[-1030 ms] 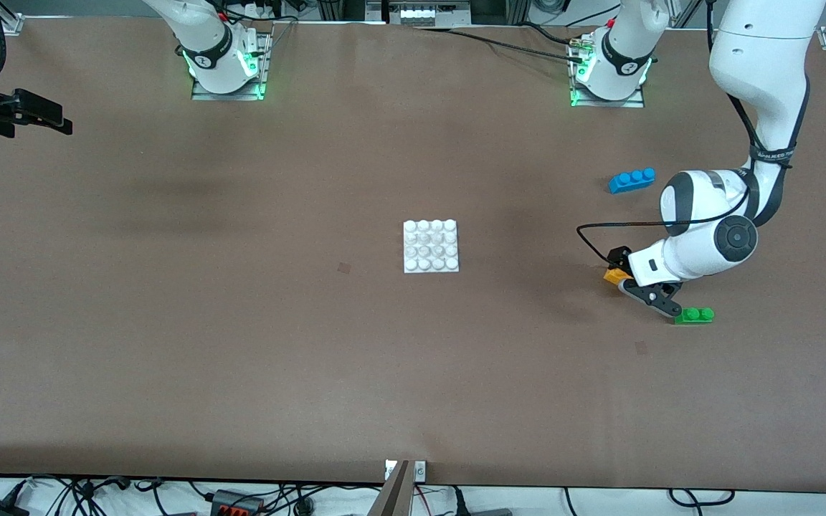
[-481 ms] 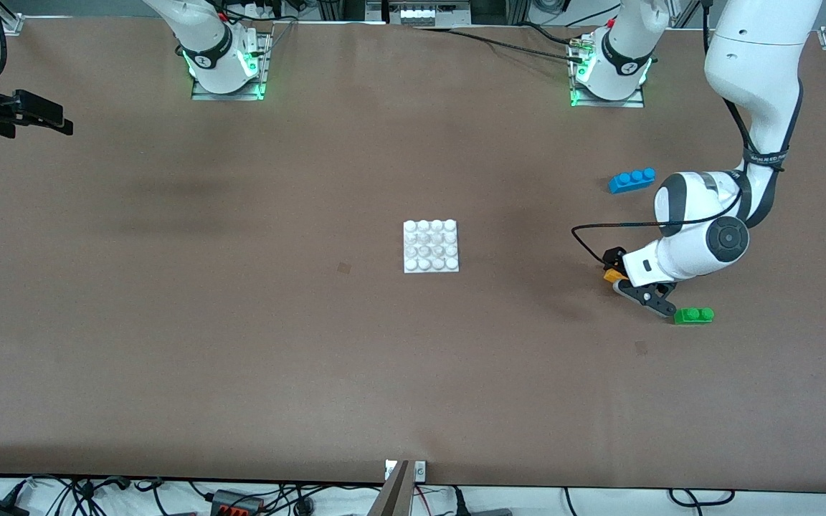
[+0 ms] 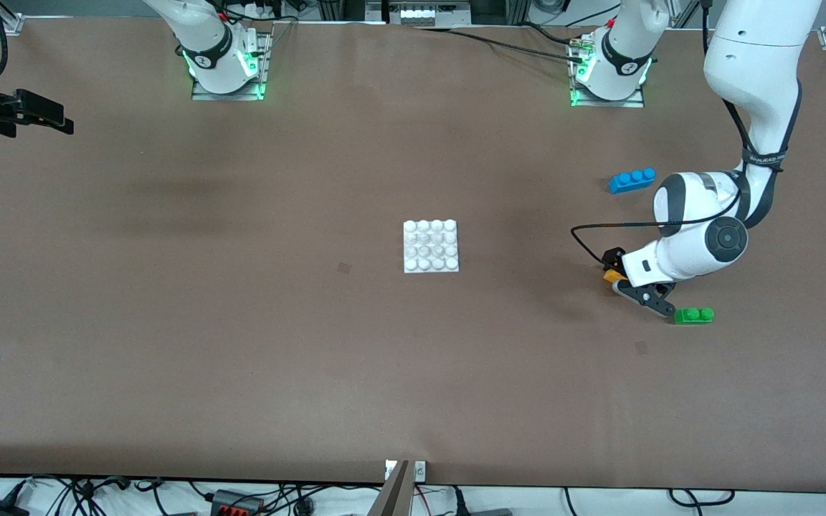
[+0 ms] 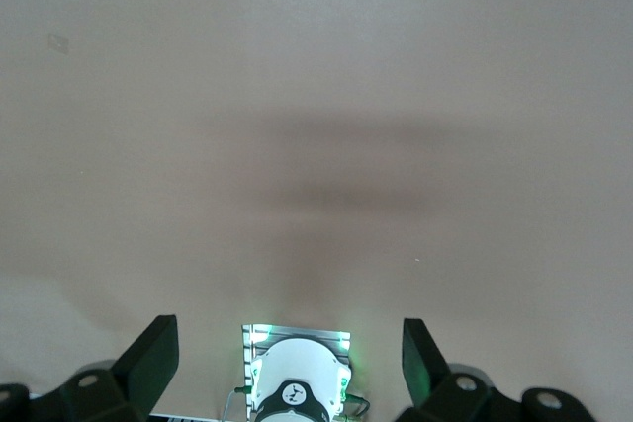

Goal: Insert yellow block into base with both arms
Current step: 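Close the left gripper on the yellow brick, then lift the yellow brick and carry it over the white plate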

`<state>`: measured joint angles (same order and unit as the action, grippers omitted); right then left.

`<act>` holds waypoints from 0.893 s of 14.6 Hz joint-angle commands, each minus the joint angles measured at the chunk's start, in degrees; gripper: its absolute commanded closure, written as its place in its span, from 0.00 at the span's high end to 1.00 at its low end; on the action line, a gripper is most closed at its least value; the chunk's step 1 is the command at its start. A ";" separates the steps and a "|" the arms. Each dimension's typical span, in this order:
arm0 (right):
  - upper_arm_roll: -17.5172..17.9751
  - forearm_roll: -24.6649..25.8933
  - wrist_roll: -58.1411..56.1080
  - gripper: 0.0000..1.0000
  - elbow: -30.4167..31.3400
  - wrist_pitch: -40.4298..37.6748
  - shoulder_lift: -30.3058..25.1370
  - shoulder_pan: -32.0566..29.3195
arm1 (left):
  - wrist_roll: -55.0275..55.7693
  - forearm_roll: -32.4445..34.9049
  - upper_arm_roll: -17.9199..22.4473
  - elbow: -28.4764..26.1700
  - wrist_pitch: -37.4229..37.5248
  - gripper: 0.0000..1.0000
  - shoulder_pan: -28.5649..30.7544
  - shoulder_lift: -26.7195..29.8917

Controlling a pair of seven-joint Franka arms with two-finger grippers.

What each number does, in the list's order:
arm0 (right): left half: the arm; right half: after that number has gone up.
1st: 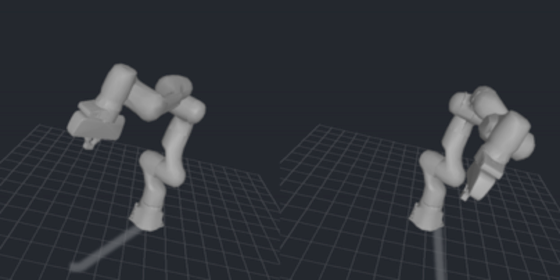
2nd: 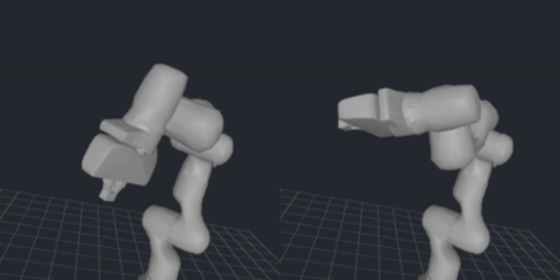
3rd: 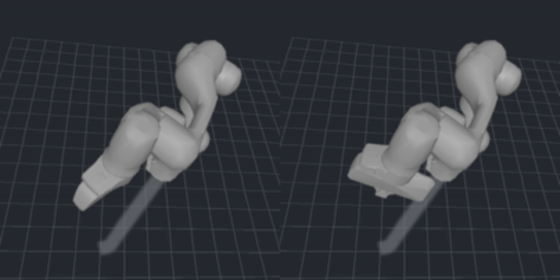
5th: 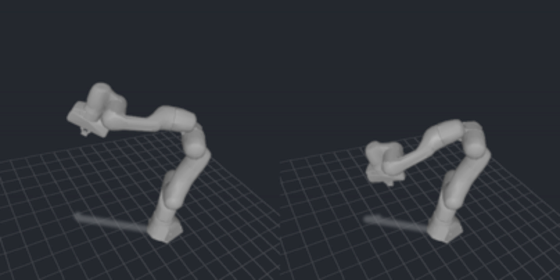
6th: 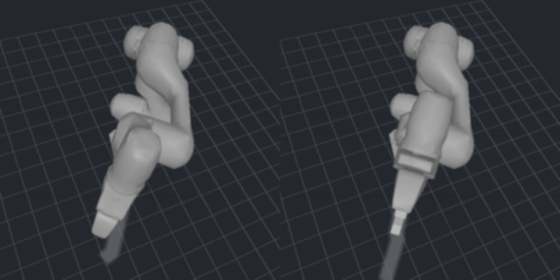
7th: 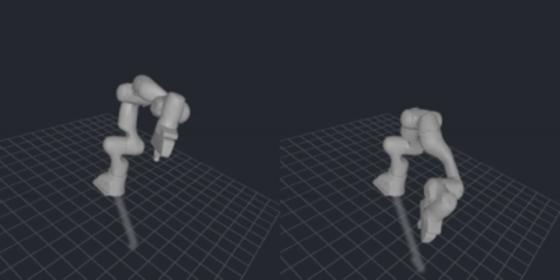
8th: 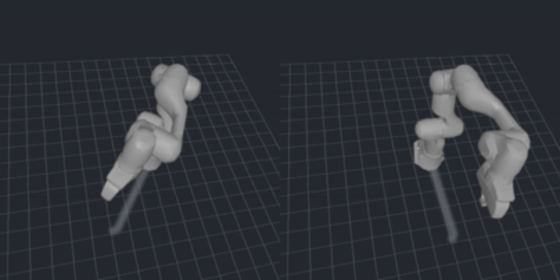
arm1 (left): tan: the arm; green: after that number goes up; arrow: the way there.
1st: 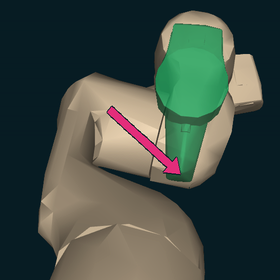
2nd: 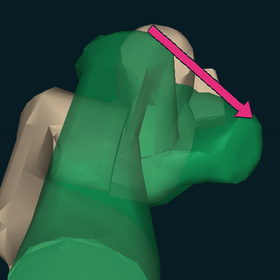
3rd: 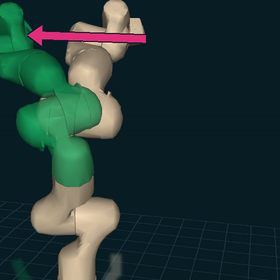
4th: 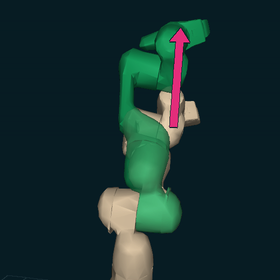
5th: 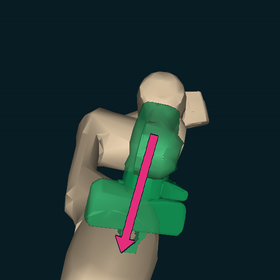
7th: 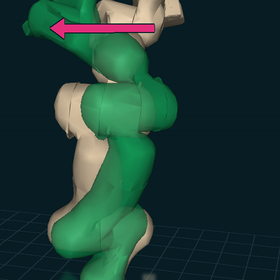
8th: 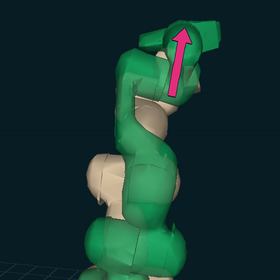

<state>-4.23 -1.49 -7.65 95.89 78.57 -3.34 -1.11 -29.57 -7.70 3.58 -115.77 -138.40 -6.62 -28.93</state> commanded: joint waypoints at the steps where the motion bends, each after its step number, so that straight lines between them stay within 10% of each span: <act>1: -0.16 -0.44 -0.44 1.00 -0.79 -1.32 0.27 0.40 | -0.23 -1.62 -0.06 -0.51 -1.08 0.82 -0.06 0.10; 13: -0.16 -0.97 -0.26 1.00 -1.06 -1.14 0.71 0.31 | 0.73 -1.62 -0.59 0.10 4.09 0.59 -0.32 2.64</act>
<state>-4.23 -1.54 -7.65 95.89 78.36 -3.16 -1.09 -29.48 -7.70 3.37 -115.56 -137.37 -6.65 -28.71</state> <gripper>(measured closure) 0.000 0.317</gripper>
